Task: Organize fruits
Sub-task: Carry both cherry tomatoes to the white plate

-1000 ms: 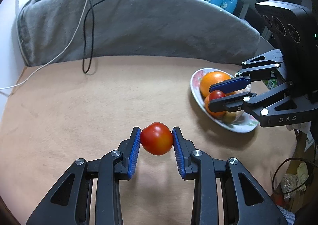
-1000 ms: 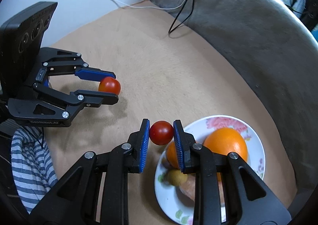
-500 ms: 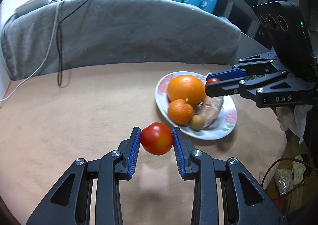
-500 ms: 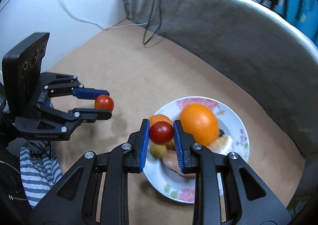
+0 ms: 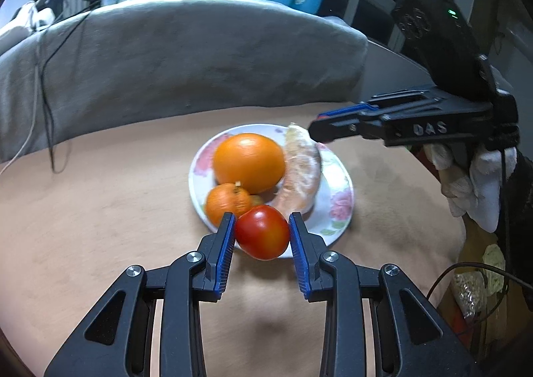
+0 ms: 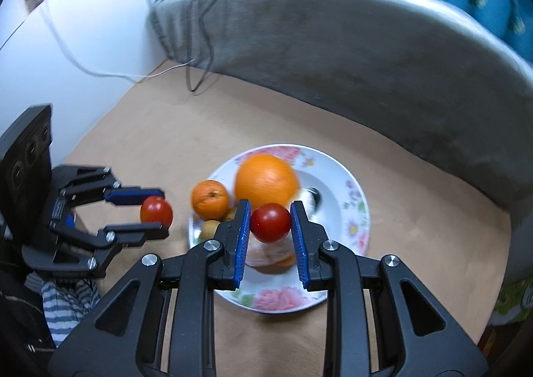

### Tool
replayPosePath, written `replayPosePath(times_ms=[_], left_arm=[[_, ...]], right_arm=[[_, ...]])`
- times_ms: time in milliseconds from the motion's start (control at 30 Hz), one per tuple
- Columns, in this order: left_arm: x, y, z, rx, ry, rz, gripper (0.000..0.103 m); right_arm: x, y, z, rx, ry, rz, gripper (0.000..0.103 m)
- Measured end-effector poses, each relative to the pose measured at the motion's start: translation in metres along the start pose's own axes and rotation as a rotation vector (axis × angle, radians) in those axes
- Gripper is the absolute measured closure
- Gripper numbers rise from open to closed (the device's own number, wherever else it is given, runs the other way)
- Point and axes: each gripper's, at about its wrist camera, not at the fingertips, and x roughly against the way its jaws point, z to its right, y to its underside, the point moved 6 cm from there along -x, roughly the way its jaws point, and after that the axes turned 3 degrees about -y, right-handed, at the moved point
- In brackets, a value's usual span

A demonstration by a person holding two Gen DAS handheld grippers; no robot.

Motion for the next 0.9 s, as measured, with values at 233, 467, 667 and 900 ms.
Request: replayPosePath(times_ms=[233,467,667,900], left_arm=[[-0.014,-0.001,0.019,-0.032,0.021,-0.022,0.072],[-0.023,-0.004,0.031,-0.050,0.030,-0.030,0.072],[-0.026,-0.002,0.036,-0.058,0.038,-0.038,0.072],[-0.029,-0.003,0.037,-0.055,0.040,-0.042,0.072]], right_arm=[[-0.003,0.005,0.028,-0.115,0.019,0.001,0.078],[-0.007,0.009,0.043,-0.176,0.045,0.003,0.078],[-0.011,0.010,0.047,-0.201,0.041,-0.003,0.078],[-0.014,0.011,0.050,-0.236,0.028,-0.006,0.078]])
